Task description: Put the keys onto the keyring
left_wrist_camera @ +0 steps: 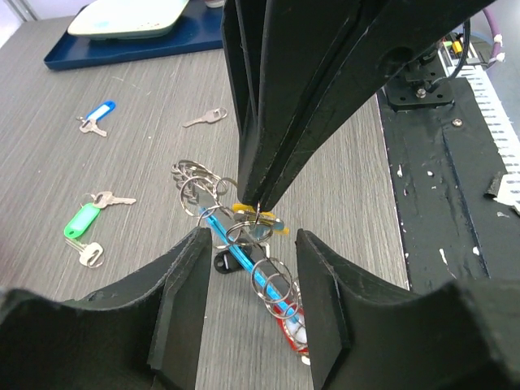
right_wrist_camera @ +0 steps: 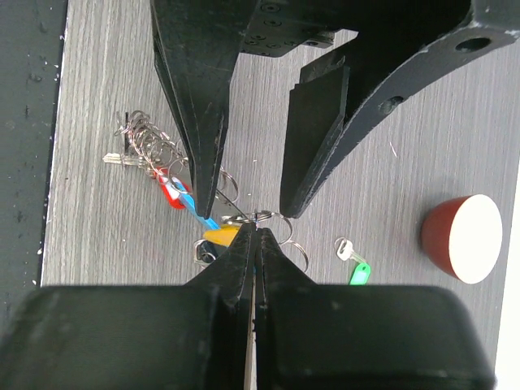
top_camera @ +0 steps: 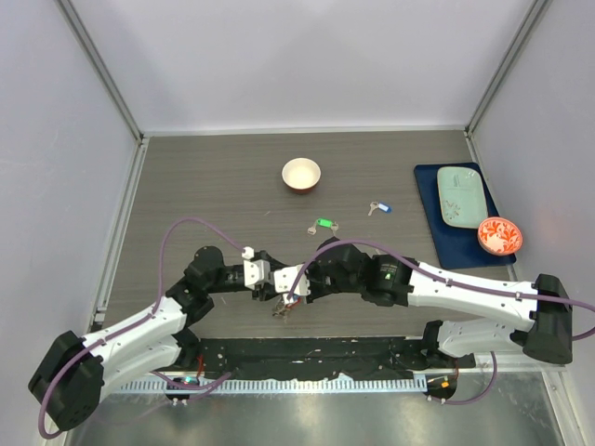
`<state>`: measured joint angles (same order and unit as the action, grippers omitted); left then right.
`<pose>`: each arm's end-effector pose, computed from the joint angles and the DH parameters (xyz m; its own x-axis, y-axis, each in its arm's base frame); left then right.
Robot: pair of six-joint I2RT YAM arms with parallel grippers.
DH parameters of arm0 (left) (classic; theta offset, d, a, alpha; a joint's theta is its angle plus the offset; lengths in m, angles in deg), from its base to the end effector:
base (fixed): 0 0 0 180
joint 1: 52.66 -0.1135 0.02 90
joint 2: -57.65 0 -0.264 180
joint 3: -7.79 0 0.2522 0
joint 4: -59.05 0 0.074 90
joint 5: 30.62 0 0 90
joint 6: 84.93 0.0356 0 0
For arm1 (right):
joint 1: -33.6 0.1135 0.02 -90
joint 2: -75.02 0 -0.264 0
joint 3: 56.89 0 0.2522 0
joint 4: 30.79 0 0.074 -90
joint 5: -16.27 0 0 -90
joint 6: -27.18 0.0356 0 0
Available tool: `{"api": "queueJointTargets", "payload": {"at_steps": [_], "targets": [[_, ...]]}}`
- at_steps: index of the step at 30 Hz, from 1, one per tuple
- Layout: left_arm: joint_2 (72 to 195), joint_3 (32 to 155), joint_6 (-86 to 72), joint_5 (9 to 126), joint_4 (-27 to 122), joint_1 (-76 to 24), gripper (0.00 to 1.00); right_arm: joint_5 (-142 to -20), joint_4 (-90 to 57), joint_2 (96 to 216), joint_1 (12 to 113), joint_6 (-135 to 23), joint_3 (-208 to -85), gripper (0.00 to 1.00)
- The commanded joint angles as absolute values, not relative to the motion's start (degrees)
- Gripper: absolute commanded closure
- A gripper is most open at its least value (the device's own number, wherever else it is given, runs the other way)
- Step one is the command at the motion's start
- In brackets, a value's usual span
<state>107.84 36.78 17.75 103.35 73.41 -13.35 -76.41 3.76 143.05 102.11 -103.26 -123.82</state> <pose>0.1275 -0.1363 0.2132 0.1273 0.1000 -0.9868 0.9854 0.1007 0.1373 0.0946 0.2448 0.2896 0.4494 -0.6272 -0.6361 -0.8565 -0.1002 -0.5063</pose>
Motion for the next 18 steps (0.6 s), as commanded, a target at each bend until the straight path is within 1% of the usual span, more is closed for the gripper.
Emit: {"api": "queueJointTargets", "payload": {"at_steps": [1,10,18], "targets": [[108.0,38.3,20.3,103.1,73.1,-13.4,0.50,-77.4,2.0,142.0,102.2,-103.4,-127.2,0.99],[107.0,37.6,18.2,102.2,72.8,-13.5,0.50,-76.5,2.0,142.0,102.3,-103.7,-127.0,0.99],[105.9,38.2,22.3,101.7,71.9,-13.5,0.48,-77.2,3.0,141.7,102.3,-103.2,-127.3,0.99]]}}
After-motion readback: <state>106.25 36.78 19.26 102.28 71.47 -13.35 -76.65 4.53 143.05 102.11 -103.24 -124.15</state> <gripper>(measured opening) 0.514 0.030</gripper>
